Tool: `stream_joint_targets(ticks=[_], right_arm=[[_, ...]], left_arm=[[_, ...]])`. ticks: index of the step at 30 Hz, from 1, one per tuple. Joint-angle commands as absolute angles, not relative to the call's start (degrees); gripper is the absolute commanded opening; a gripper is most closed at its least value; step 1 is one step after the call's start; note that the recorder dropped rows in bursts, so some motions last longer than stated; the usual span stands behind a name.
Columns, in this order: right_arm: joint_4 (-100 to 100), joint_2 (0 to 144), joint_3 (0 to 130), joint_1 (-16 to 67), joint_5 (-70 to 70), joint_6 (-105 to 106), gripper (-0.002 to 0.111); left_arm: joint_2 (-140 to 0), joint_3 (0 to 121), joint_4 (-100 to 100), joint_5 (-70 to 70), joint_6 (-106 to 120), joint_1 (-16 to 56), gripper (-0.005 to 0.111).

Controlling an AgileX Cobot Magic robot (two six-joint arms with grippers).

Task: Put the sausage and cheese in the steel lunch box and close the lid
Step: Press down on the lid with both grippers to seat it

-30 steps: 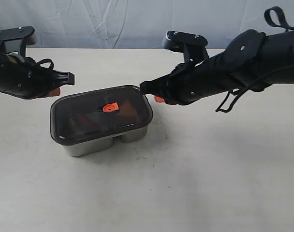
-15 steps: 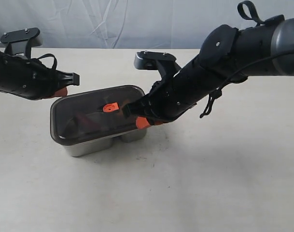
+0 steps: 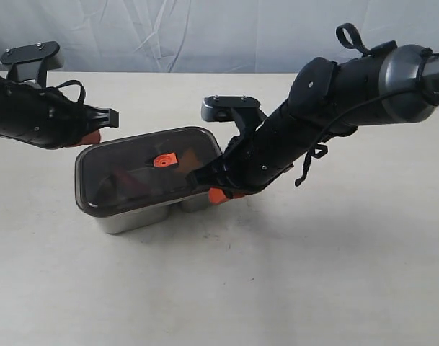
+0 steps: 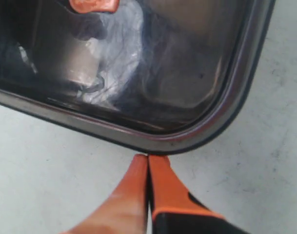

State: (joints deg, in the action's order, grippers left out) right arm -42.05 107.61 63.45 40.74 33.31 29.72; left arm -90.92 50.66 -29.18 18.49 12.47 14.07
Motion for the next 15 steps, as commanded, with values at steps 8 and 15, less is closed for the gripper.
stream_joint_targets(ticks=[8, 15], right_arm=[[-42.01, 108.45, 63.73, 40.71, 28.98, 29.9, 0.0], [-40.52, 108.06, 63.73, 40.71, 35.36, 29.9, 0.0]], left_arm=[[-90.98, 50.96, -29.54, 17.95, 12.89, 13.88, 0.0], [-91.24, 50.96, -28.18, 19.51, 12.89, 13.88, 0.0]])
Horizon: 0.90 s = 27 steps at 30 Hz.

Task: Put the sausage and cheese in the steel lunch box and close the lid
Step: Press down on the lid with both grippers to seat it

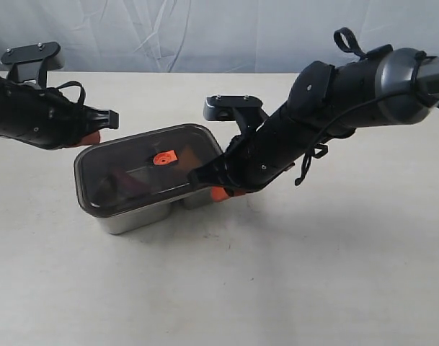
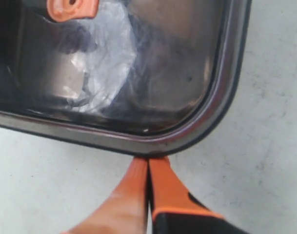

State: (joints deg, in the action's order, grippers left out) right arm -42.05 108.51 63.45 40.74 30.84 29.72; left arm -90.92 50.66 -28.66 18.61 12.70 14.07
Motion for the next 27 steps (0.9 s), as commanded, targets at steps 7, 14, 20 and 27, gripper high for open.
stream_joint_targets(ticks=[7, 14, 20, 27], right_arm=[[-40.03, 102.24, 63.73, 40.71, 33.34, 29.77, 0.0], [-40.4, 102.68, 63.73, 40.71, 23.61, 29.77, 0.0], [-43.19, 107.01, 63.73, 40.71, 20.67, 29.88, 0.0], [-43.61, 108.81, 63.73, 40.71, 19.43, 29.88, 0.0]], left_arm=[[-94.68, 50.96, -27.48, 21.38, 12.89, 13.88, 0.0], [-95.65, 51.63, -27.48, 20.96, 12.89, 13.88, 0.0], [-95.65, 52.15, -27.48, 21.09, 12.89, 13.88, 0.0], [-96.04, 52.15, -27.48, 21.1, 12.89, 13.88, 0.0]])
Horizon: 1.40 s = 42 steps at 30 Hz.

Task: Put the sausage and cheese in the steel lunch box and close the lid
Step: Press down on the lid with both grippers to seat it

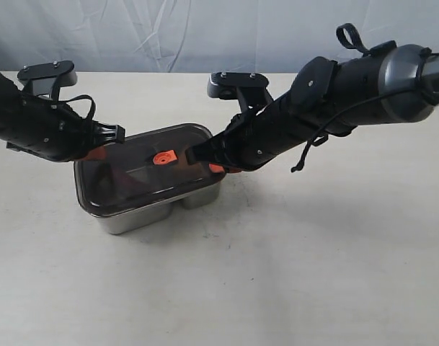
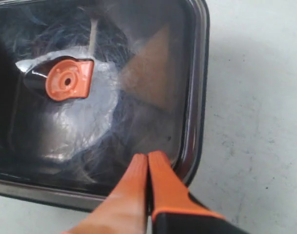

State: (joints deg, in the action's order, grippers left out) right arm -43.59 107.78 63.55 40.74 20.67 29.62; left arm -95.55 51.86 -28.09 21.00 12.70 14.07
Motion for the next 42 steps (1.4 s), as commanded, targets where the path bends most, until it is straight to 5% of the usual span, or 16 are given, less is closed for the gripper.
stream_joint_targets(ticks=[1, 33, 42], right_arm=[[-43.61, 108.84, 63.73, 40.71, 19.26, 29.88, 0.0], [-45.36, 113.61, 63.73, 40.71, 23.31, 29.88, 0.0], [-43.9, 106.95, 63.73, 40.71, 17.89, 29.88, 0.0]], left_arm=[[-96.93, 52.15, -27.48, 21.42, 12.89, 13.88, 0.0], [-105.34, 52.15, -29.03, 23.77, 12.78, 13.88, 0.0], [-95.12, 52.15, -28.91, 20.47, 14.11, 13.88, 0.0]])
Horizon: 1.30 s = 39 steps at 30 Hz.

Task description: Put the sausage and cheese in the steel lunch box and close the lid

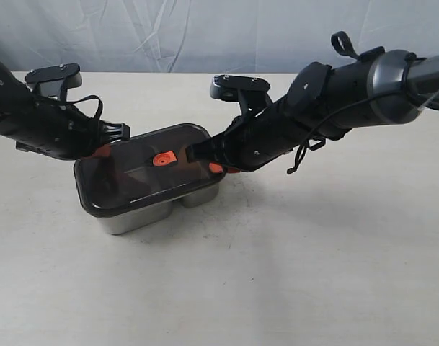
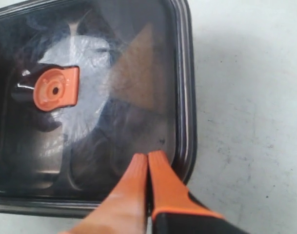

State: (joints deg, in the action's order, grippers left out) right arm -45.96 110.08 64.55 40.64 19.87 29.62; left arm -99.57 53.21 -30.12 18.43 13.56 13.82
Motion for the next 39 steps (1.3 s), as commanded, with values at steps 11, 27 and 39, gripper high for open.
stream_joint_targets(ticks=[11, 27, 39], right_arm=[[-34.59, 82.21, 61.17, 31.78, 32.33, 29.77, 0.0], [-35.54, 63.98, 45.35, 29.64, 28.4, 30.04, 0.0], [-36.59, 28.22, 27.91, 7.29, 13.07, 28.44, 0.0]], left_arm=[[-65.38, 49.21, -24.55, 16.46, 14.11, 13.88, 0.0], [-33.65, 31.26, -24.29, 28.22, 14.05, 13.88, 0.0], [-33.65, 31.26, -24.29, 28.22, 14.05, 13.88, 0.0]])
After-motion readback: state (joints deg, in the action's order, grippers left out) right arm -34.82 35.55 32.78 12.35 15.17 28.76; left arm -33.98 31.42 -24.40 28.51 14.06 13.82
